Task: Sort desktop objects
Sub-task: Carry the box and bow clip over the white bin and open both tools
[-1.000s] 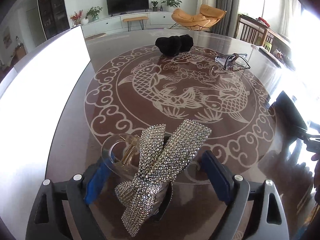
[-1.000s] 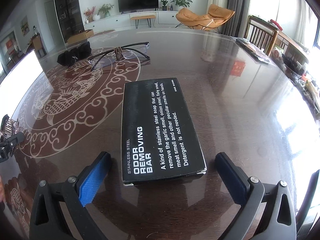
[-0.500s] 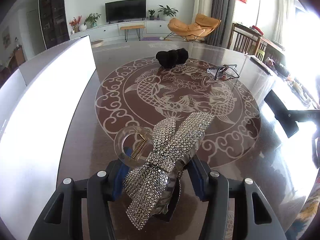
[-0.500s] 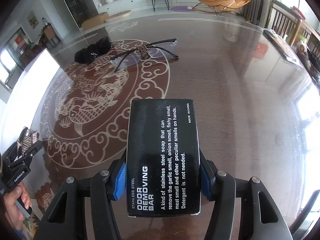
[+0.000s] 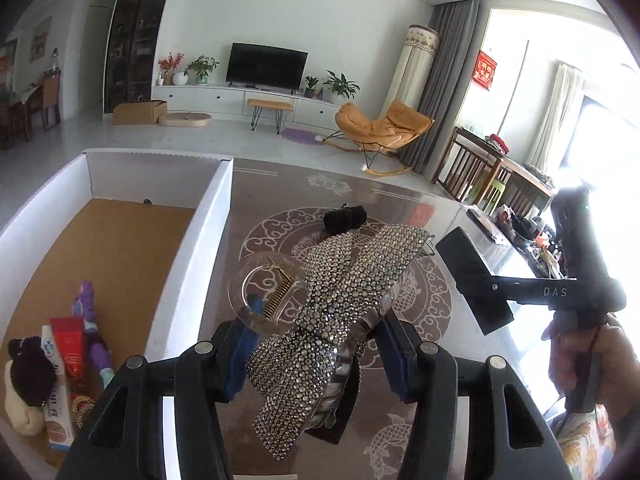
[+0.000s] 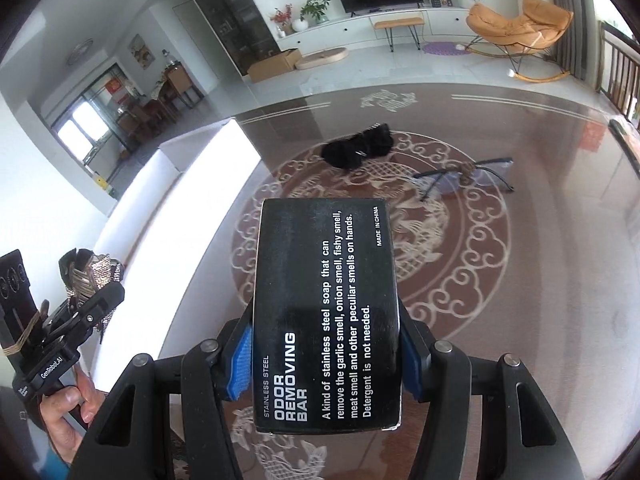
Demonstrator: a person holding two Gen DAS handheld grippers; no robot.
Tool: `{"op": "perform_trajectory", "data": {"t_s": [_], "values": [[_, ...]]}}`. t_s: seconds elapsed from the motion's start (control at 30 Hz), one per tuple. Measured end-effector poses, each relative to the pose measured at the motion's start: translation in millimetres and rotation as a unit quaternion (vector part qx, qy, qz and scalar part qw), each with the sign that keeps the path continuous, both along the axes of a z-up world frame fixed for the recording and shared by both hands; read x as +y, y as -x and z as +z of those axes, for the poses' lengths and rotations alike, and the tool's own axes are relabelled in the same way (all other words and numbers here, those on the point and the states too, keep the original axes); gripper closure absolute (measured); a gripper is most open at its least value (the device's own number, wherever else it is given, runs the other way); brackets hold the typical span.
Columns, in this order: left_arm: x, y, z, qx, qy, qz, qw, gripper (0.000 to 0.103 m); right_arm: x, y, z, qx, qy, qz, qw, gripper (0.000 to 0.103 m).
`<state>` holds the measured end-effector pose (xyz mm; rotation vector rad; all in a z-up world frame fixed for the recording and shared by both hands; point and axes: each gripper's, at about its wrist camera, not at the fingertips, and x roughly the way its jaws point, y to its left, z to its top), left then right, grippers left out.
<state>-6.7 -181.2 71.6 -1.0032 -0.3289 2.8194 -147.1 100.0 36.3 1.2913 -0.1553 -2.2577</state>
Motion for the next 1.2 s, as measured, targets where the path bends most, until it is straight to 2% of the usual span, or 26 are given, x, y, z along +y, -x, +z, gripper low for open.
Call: {"op": "perform_trajectory", "data": {"t_s": [0.07, 0.2, 0.4, 0.53, 0.73, 0.77, 0.83, 0.87, 0.9, 1.0, 1.2], "values": [[-28, -9, 10, 0.002, 0.0, 0.02, 0.9998, 0.048, -28, -3, 15, 0.008, 0.013, 0.02, 1.0, 0.044], [-90, -27, 16, 0.001, 0.028, 0.082, 0.9962, 0.048, -97, -11, 39, 0.02, 0.039, 0.071, 0.996, 0.044], [-182, -45, -8, -0.048, 0.05, 0.174, 0.9823, 0.048, -217, -35, 53, 0.025, 0.075, 0.156, 0.985, 0.044], [-226, -54, -37, -0.093, 0.043, 0.215, 0.9713, 0.048, -295, -68, 31, 0.011, 0.058, 0.223, 0.973, 0.044], [-251, -47, -76, -0.17, 0.038, 0.227, 0.9581, 0.046, -373, -125, -30, 0.006, -0.046, 0.306, 0.951, 0.043], [-252, -46, -81, -0.183, 0.041, 0.232, 0.9545, 0.044, -379, -133, -37, 0.013, -0.063, 0.312, 0.948, 0.043], [-252, -47, -76, -0.174, 0.04, 0.245, 0.9531, 0.034, -383, -147, -39, 0.043, -0.07, 0.328, 0.941, 0.022], [-251, -48, -72, -0.165, 0.043, 0.252, 0.9526, 0.017, -381, -152, -36, 0.055, -0.067, 0.33, 0.94, 0.017], [-249, -50, -68, -0.154, 0.052, 0.262, 0.9513, 0.006, -377, -155, -31, 0.065, -0.059, 0.329, 0.94, 0.012], [-246, -54, -59, -0.135, 0.082, 0.282, 0.9463, 0.004, -354, -149, -14, 0.091, -0.035, 0.305, 0.947, 0.009], [-224, -62, -47, -0.098, 0.088, 0.293, 0.947, 0.004, -265, -110, 8, 0.141, 0.01, 0.202, 0.969, 0.002]]}}
